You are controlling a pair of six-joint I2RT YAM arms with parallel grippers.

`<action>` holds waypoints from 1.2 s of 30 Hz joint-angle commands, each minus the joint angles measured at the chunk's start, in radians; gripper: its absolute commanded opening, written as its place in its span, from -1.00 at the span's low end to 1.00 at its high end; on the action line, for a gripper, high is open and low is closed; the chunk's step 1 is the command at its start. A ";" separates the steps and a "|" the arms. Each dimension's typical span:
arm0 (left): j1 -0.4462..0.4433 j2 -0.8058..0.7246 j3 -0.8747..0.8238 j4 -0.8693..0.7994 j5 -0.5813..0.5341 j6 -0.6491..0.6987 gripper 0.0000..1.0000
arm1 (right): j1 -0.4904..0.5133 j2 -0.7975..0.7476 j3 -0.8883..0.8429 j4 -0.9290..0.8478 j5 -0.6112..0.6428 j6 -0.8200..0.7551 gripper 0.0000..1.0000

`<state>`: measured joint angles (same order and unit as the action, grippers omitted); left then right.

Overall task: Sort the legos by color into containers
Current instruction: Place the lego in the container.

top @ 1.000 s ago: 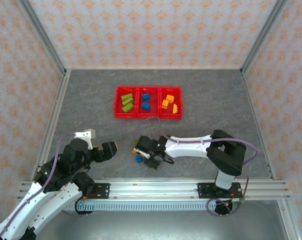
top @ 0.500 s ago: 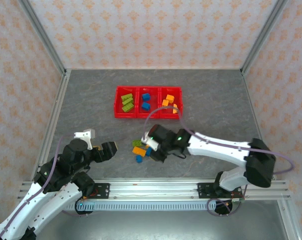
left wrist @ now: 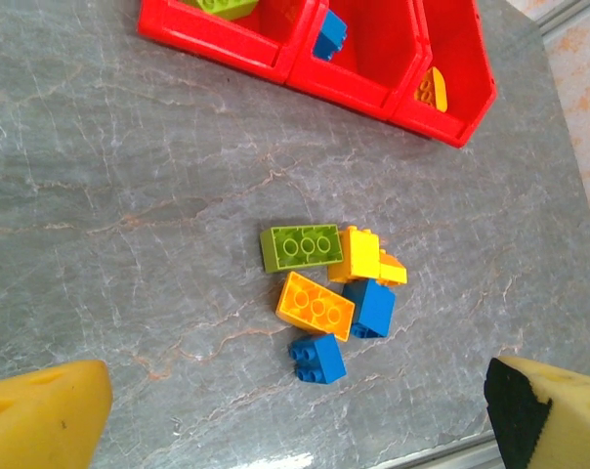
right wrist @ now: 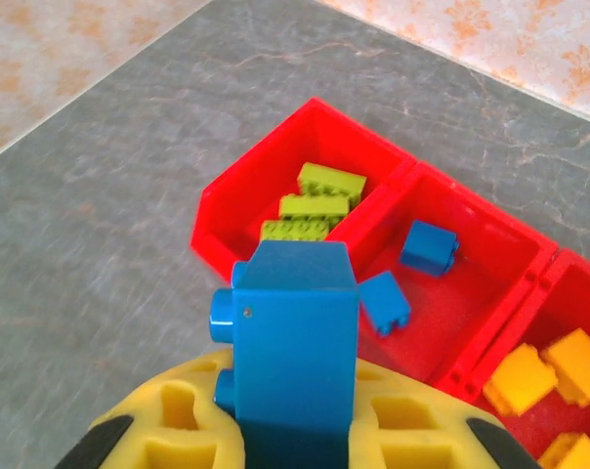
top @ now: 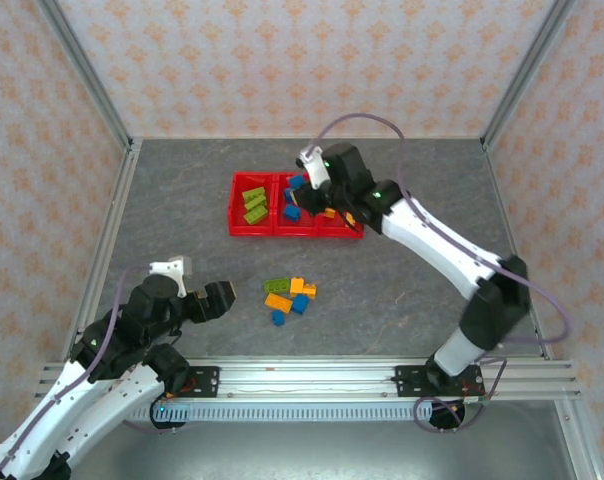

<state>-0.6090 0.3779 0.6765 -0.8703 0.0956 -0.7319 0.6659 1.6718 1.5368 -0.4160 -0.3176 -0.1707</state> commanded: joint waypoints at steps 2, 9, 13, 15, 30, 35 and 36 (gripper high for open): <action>-0.010 0.026 0.055 0.004 -0.040 0.028 0.98 | -0.031 0.199 0.178 -0.103 0.042 0.047 -0.84; -0.010 0.055 0.070 0.027 -0.037 0.043 0.98 | -0.045 0.406 0.354 -0.199 0.141 0.073 -0.84; -0.009 0.062 0.075 0.026 -0.037 0.047 0.98 | -0.055 0.488 0.410 -0.236 0.181 0.078 -0.84; -0.010 0.062 0.075 0.024 -0.037 0.049 0.98 | -0.058 0.515 0.428 -0.247 0.181 0.088 -0.77; -0.010 0.088 0.064 0.062 -0.019 0.052 0.98 | -0.055 0.433 0.450 -0.287 0.256 0.216 0.55; -0.011 0.090 0.062 0.067 -0.020 0.055 0.99 | -0.046 0.322 0.377 -0.306 0.263 0.280 0.67; -0.009 0.090 0.061 0.068 -0.020 0.056 0.98 | -0.046 0.293 0.349 -0.315 0.256 0.305 0.67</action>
<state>-0.6090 0.4652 0.7258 -0.8391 0.0856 -0.7002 0.6125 2.0926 1.9263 -0.6922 -0.0925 0.0639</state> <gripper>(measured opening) 0.992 0.835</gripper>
